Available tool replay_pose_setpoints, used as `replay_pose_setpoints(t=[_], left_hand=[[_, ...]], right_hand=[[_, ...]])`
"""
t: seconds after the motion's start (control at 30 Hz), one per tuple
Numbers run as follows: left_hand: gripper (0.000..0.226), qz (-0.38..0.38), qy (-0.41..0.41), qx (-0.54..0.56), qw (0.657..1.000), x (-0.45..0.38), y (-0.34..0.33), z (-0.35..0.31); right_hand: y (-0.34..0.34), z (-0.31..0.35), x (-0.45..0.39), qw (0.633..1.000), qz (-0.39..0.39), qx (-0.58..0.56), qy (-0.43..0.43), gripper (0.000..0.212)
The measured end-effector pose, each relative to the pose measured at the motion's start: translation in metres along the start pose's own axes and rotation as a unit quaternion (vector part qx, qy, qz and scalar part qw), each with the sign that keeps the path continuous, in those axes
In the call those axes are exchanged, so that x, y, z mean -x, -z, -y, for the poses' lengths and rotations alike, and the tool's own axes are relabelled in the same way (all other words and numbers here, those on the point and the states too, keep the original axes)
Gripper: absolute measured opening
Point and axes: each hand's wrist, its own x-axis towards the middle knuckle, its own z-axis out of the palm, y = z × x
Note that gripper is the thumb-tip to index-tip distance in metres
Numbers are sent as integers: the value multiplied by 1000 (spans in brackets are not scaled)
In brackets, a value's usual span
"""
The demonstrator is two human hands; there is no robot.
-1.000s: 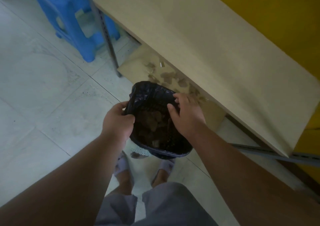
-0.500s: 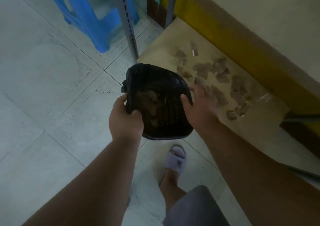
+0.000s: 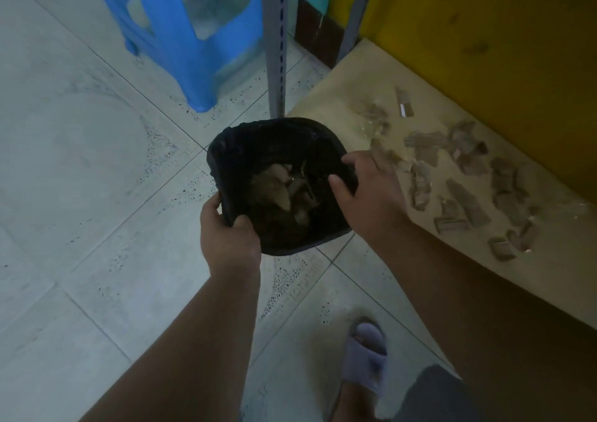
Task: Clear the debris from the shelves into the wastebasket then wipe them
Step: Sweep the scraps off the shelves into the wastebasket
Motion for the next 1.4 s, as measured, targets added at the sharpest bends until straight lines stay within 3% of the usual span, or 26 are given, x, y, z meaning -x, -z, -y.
replay_pose_setpoints(t=[0.2, 0.3, 0.4, 0.5, 0.57, 0.63, 0.73, 0.77, 0.83, 0.9, 1.07, 1.27, 1.4], left_hand=[[54, -57, 18, 89, 994, -38, -21, 32], [54, -60, 4, 88, 994, -53, -33, 45], [59, -27, -9, 54, 998, -63, -33, 64], [86, 5, -30, -40, 999, -64, -25, 82], [97, 11, -85, -126, 988, -55, -17, 89], [91, -1, -226, -253, 941, -45, -5, 96], [66, 67, -469, -409, 780, -40, -9, 101], [64, 105, -494, -449, 737, -40, -17, 97], [64, 142, -487, -507, 697, -41, -42, 84], [60, 139, -479, -523, 691, -44, -68, 71], [24, 133, -480, -514, 698, -49, -100, 60], [20, 128, -490, -507, 697, -56, -106, 66], [17, 125, -498, -508, 692, -58, -104, 67]], right_hand=[[-47, -17, -25, 997, -74, -4, 35, 32], [-61, -27, -30, 995, -63, 47, 68, 30], [-67, -32, -35, 993, -62, 63, 85, 30], [-67, -31, -30, 994, -56, 55, 81, 31], [-66, -30, -24, 994, -46, 57, 78, 32], [-63, -30, -21, 995, -45, 48, 70, 32], [-60, -36, -21, 995, -48, 57, 62, 32], [-60, -40, -22, 995, -51, 62, 60, 32], [-59, -53, -26, 995, -58, 69, 52, 32], [-56, -70, -28, 994, -69, 77, 37, 32], [-49, -116, -30, 990, -53, 130, -27, 38], [-55, -129, -55, 980, -25, 185, -67, 47], [-60, -135, -88, 976, -51, 186, -96, 54]])
